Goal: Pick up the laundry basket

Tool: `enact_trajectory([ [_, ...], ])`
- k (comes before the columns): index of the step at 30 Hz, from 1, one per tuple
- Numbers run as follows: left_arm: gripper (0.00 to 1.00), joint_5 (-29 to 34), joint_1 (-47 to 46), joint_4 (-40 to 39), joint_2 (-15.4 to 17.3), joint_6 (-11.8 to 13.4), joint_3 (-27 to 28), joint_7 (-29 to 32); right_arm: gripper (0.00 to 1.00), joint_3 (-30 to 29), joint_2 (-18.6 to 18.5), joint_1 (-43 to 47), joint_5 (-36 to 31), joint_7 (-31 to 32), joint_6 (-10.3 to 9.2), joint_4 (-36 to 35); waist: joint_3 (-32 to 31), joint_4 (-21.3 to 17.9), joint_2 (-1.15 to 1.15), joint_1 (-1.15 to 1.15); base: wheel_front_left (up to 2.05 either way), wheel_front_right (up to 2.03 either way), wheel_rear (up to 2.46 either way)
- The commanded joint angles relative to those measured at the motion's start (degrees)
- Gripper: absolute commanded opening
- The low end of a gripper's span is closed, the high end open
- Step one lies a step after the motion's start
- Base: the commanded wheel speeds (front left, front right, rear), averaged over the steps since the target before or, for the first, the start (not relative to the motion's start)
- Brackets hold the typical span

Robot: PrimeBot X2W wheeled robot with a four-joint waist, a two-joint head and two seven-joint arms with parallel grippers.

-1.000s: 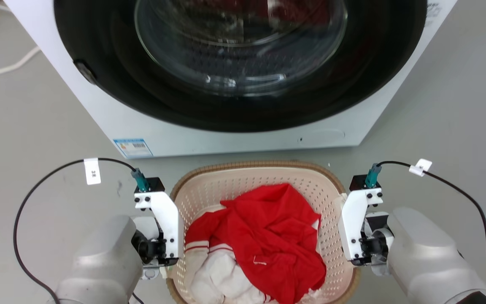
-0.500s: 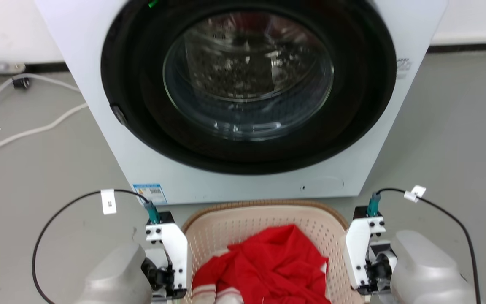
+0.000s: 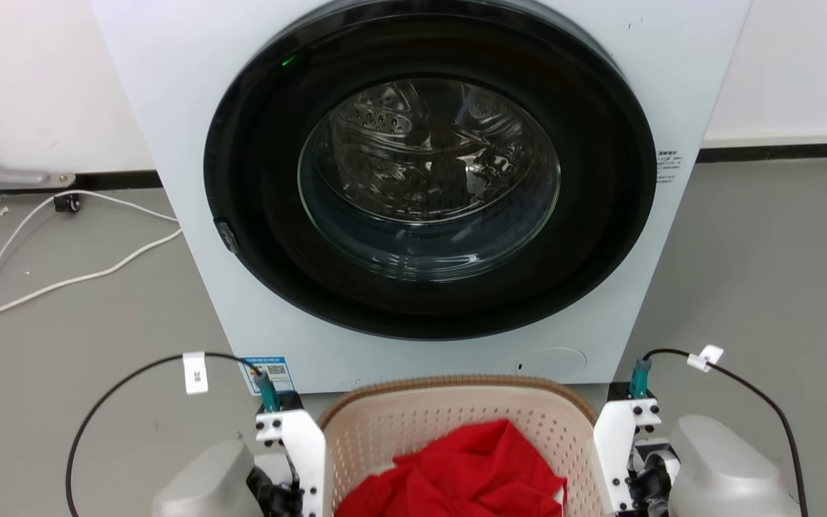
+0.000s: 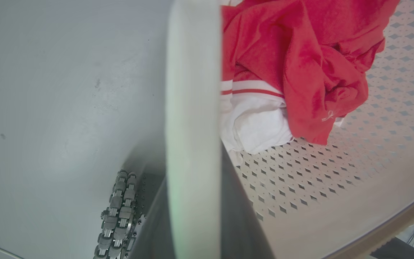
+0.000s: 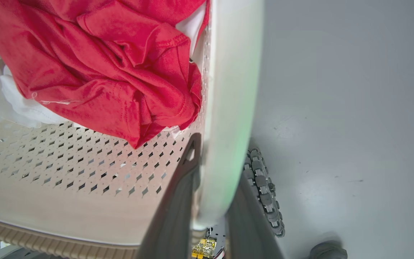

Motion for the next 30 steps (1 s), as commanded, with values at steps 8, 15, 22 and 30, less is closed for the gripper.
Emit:
enact_trajectory([
  [8,0.00,-0.9,1.3,-0.7,-1.1,-0.7,-0.3,-0.8,0.00,-1.4,0.6,1.8,-1.7,0.8,-0.01,-0.1,-1.1,0.3,0.00,0.01,0.00,0.00,0.00],
  [15,0.00,-1.4,0.7,-0.8,-1.0,-0.7,-0.5,-1.6,0.00,-2.5,0.8,1.8,-2.8,0.9,-0.01,-0.1,-1.0,0.3,0.00,0.01,0.00,0.00,0.00],
  [22,0.00,-1.9,0.9,-0.8,-0.8,-0.7,-0.9,-2.0,0.00,-3.4,0.9,2.0,-3.6,1.0,-0.01,-0.1,-0.8,0.3,0.00,0.01,0.00,0.00,0.00],
  [30,0.00,-2.3,0.7,-0.7,-0.8,-0.7,-1.3,-2.2,0.00,-4.2,0.9,1.9,-4.1,0.9,-0.02,-0.1,-0.5,0.4,0.00,0.01,0.00,0.00,0.00],
])
